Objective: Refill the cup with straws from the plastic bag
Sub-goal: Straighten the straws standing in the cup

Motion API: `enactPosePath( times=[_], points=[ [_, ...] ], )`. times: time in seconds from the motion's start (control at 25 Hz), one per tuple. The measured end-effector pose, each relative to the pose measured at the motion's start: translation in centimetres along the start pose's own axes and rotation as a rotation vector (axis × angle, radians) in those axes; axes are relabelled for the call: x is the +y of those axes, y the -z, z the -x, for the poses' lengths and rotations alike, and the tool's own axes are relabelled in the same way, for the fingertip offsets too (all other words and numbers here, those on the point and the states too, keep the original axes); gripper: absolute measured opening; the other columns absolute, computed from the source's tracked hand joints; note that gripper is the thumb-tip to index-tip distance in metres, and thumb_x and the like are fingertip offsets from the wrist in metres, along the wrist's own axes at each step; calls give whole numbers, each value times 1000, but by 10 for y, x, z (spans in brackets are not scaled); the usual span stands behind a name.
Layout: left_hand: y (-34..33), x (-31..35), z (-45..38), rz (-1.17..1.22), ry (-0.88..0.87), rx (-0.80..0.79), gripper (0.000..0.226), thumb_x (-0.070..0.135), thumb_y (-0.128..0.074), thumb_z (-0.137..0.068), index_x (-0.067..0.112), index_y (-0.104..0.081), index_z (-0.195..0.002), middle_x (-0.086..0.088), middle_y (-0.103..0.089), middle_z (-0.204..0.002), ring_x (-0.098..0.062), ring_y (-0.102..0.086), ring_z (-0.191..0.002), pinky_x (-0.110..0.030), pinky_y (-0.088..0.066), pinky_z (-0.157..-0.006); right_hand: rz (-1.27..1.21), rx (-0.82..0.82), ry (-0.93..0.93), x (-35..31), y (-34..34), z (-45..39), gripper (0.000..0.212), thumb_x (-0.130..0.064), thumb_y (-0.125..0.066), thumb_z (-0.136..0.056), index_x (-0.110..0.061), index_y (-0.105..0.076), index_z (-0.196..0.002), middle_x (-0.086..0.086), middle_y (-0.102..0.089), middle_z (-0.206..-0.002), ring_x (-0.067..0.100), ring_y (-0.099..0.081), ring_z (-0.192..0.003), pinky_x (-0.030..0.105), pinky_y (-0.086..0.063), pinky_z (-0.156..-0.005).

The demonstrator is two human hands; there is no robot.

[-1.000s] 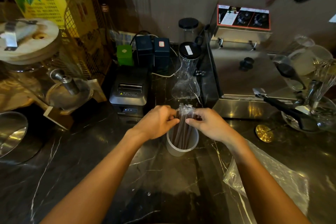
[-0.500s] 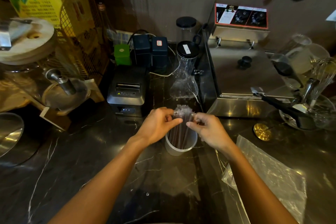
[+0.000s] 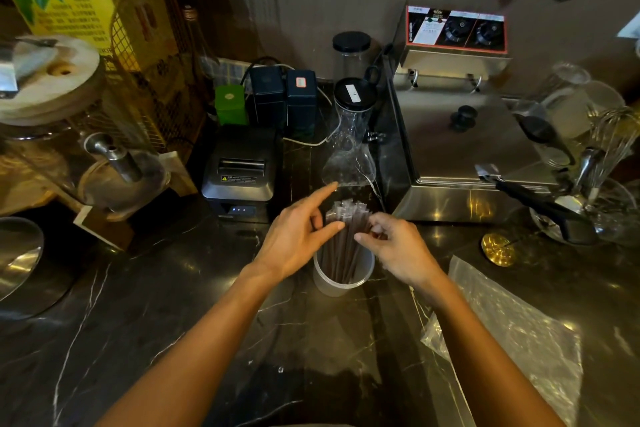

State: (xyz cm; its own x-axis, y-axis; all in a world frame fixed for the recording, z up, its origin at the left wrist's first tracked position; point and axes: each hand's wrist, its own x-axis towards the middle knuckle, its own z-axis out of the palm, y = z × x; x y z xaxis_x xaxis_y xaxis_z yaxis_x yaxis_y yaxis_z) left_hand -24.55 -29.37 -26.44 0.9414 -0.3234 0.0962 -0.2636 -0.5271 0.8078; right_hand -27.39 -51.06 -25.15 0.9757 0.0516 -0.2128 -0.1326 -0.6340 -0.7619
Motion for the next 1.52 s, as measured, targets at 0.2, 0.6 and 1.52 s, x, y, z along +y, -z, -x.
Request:
enactPosePath(
  times=[0.2,0.6,1.52],
  points=[
    [-5,1,-3,-53,-45,-28,44,34,-65,-98,31,-59,-141,10,-52,-89,-3,-53,-73,-21,-46,-70,-3,2,34,3,-5,1,11,-27,-65,-102,-25,-76,-102,-9,-75,-94,5,-72,-90,33,-61,-79],
    [-5,10,-15,-15,-38,-77,44,25,-71,-95,24,-62,-138,4,-57,-82,-15,-63,-81,-38,-58,-85,309,21,159,-11,4,3,19,-31,-59,-104,-21,-71,-95,-6,-67,-82,9,-66,-75,37,-58,-69],
    [6,21,4,122,0,37,60,27,-77,-90,25,-54,-145,0,-63,-89,-17,-64,-72,-32,-61,-73,-108,205,110,-22,42,13,13,-22,-63,-103,-12,-66,-95,-1,-62,-58,14,-65,-49,30,-58,-71]
  ],
)
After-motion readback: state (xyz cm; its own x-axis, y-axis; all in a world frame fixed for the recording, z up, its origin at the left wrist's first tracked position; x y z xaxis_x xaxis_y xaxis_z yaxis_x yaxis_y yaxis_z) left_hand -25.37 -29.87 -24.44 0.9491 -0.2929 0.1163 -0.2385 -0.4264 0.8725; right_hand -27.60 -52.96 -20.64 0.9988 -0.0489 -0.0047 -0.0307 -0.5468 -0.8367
